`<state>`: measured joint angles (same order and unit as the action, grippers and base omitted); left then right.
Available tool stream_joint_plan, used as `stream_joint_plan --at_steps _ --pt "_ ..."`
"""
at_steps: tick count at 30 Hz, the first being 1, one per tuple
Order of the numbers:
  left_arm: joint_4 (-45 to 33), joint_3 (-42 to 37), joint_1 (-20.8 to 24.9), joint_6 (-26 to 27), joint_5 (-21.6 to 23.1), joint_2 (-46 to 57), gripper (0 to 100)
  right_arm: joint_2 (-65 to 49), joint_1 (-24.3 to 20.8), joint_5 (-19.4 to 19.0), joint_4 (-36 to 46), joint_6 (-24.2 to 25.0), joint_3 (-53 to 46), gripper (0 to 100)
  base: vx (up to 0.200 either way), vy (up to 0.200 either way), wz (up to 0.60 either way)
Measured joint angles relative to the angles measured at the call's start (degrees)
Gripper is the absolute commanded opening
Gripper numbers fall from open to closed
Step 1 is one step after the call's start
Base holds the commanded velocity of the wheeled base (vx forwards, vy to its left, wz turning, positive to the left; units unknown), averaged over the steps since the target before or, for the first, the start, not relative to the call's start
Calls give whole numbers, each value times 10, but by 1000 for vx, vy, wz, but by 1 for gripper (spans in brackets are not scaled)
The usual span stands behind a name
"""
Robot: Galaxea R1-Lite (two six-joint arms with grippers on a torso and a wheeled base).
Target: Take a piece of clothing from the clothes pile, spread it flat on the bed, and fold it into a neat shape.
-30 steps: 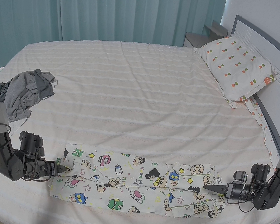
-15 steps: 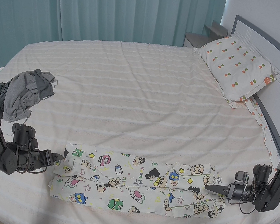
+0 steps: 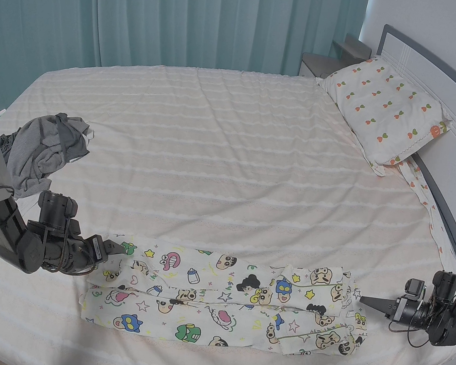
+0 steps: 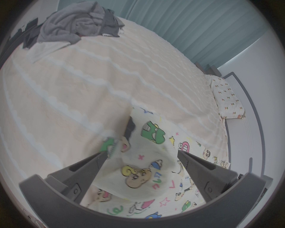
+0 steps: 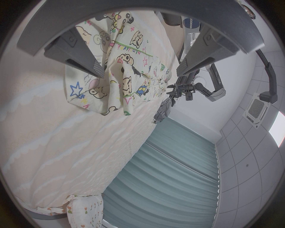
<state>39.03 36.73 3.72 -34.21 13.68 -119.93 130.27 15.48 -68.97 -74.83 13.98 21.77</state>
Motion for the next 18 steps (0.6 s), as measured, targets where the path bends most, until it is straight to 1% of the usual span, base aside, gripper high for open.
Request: stream_joint_plan --at_steps 3,8,15,18 --pt "1 2 10 -27 9 -8 100 1 2 -1 0 0 -1 100 0 0 0" --pt "14 3 16 -33 17 -28 100 1 2 -2 0 -1 -4 100 0 0 0" --pt "32 -2 16 -42 18 -43 100 2 1 -2 0 -3 -7 100 0 0 0" --pt "35 -4 16 -66 18 -45 100 2 1 -2 0 -3 -7 100 0 0 0"
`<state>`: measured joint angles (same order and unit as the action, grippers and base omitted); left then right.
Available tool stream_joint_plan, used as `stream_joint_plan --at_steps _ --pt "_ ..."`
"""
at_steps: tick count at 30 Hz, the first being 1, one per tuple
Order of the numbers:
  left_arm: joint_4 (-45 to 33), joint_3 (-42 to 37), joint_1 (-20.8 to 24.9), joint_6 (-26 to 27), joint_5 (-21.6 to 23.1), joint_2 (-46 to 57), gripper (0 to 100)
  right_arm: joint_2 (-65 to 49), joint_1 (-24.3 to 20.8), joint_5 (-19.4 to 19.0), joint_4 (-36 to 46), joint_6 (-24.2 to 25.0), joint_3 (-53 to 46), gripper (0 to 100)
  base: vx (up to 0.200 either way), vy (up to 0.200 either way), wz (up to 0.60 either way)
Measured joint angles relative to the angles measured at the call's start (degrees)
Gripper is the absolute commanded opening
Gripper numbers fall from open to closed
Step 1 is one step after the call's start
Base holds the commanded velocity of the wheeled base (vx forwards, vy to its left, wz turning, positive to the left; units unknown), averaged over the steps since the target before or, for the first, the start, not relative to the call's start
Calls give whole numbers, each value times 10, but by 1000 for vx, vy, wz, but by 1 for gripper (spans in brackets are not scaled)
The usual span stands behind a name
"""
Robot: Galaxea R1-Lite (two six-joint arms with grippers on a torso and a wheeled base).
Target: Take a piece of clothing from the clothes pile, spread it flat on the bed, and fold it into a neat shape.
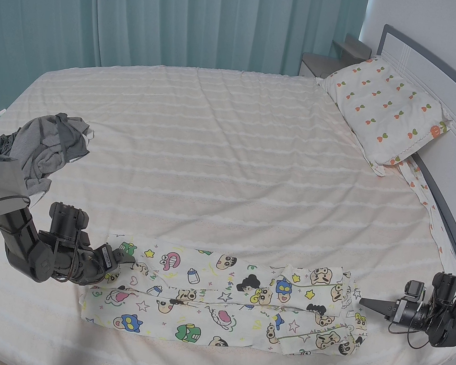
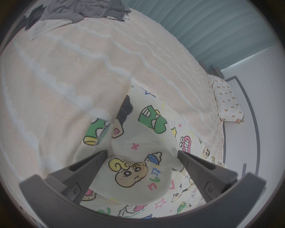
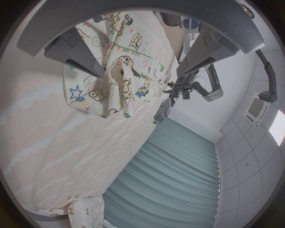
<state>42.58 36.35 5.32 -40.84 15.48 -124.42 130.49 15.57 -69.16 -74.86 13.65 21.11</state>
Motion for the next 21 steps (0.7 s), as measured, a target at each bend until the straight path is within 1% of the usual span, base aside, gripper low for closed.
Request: stream_joint_plan --at_steps 1,2,8,12,17,21 --pt "2 -1 0 -5 0 0 100 0 0 0 0 0 0 100 0 0 0" --pt "7 -4 0 -8 0 0 0 0 0 0 0 -1 0 100 0 0 0" --pt "53 -26 0 -11 0 -1 0 1 0 0 -2 -3 -3 100 0 0 0" --pt "74 -43 -3 -11 0 -2 0 4 -1 -1 -29 -5 -10 100 0 0 0" --pt "84 -59 -12 -10 -1 0 0 16 -2 -6 -79 -2 -23 100 0 0 0" --pt "86 -66 -23 3 -2 14 0 26 -2 -9 -86 0 -30 100 0 0 0"
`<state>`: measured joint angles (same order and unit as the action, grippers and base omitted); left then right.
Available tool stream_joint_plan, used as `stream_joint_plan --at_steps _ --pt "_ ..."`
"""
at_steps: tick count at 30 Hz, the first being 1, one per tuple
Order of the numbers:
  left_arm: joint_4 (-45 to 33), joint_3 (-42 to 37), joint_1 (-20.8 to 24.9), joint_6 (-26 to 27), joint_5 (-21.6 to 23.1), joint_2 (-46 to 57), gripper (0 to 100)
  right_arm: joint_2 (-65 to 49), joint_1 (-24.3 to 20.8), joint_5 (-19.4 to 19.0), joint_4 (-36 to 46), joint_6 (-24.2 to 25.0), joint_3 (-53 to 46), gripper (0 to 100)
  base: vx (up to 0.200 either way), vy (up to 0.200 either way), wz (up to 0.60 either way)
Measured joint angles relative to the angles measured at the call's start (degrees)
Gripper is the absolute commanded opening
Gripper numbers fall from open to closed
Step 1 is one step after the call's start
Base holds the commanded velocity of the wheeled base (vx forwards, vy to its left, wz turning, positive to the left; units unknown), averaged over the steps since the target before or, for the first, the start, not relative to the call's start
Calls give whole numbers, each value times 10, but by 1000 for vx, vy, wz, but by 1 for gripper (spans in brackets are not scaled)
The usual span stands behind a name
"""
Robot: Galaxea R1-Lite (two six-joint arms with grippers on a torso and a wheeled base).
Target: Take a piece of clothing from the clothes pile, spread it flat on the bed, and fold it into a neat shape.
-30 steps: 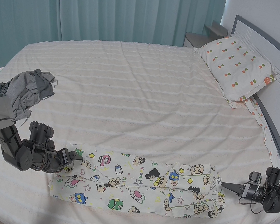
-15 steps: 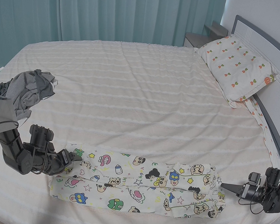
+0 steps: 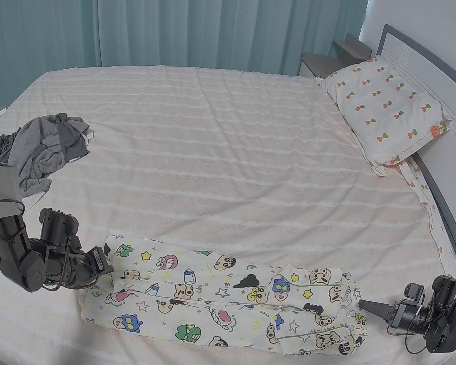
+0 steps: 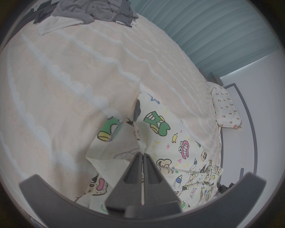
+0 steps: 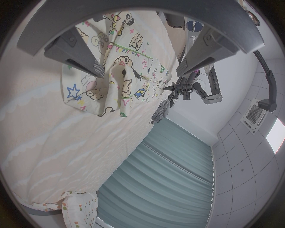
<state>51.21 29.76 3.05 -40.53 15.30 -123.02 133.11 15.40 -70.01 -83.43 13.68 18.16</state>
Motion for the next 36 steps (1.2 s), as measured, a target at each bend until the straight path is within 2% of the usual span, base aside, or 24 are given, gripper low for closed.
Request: stream_joint_plan --at_steps 3,7,12,18,19,25,29,36 --pt "0 1 -2 16 0 6 0 2 -1 0 0 0 -1 100 0 0 0" --pt "-1 12 -1 62 0 13 0 4 -2 0 -1 2 -1 100 0 0 0" --pt "-7 37 6 80 -1 15 0 5 -4 0 -1 5 0 100 0 0 0" --pt "-49 48 7 126 -4 16 0 5 -5 1 -3 9 2 100 0 0 0" --pt "-56 49 7 134 -4 16 100 4 -5 1 -8 13 2 100 0 0 0" --pt "-64 50 7 143 -8 16 100 -4 -8 3 -54 45 -3 100 0 0 0" --pt "-65 51 6 144 -15 17 100 -7 -15 7 -55 48 -10 100 0 0 0" --pt "-93 44 4 165 -66 18 100 -15 -17 7 -55 50 -14 100 0 0 0"
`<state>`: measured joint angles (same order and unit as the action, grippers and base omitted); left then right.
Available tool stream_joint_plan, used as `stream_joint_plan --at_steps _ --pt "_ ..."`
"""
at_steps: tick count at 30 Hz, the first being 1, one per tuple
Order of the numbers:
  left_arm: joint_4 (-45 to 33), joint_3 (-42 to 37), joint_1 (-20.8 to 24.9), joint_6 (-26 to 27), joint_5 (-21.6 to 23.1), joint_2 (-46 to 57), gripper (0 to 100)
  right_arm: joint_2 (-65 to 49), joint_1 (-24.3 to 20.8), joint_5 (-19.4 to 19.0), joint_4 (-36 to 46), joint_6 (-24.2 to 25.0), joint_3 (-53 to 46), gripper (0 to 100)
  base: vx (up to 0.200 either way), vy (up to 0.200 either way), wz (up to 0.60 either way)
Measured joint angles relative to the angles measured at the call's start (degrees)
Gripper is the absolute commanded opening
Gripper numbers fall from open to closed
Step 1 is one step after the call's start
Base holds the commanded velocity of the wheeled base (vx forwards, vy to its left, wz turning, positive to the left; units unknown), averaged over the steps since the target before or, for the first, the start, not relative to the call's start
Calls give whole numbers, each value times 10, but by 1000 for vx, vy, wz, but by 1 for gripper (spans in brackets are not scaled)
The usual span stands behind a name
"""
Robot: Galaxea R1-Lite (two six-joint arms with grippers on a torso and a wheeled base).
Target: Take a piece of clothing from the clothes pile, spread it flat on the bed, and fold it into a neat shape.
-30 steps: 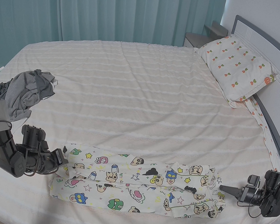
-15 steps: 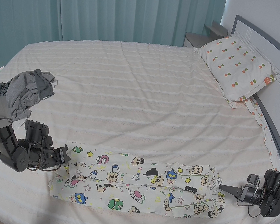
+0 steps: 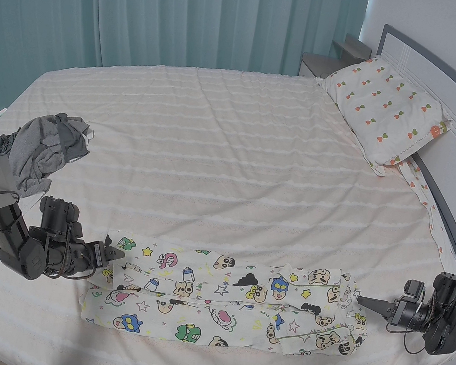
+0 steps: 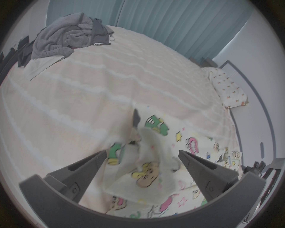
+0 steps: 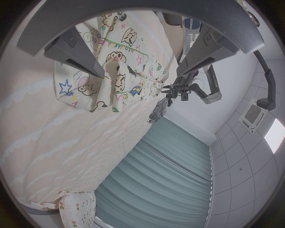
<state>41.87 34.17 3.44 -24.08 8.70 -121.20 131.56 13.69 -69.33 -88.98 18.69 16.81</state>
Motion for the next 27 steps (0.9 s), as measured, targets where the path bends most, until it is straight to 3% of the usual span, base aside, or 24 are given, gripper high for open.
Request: stream_joint_plan --at_steps 7,19,27 --pt "-15 -7 4 -29 -3 4 100 -4 -7 0 0 -4 -7 100 0 0 0" --pt "13 -28 -19 -198 6 29 100 5 -8 0 0 -22 -13 100 0 0 0" --pt "4 -25 -15 -371 2 51 100 14 -9 -1 0 -40 -17 100 0 0 0"
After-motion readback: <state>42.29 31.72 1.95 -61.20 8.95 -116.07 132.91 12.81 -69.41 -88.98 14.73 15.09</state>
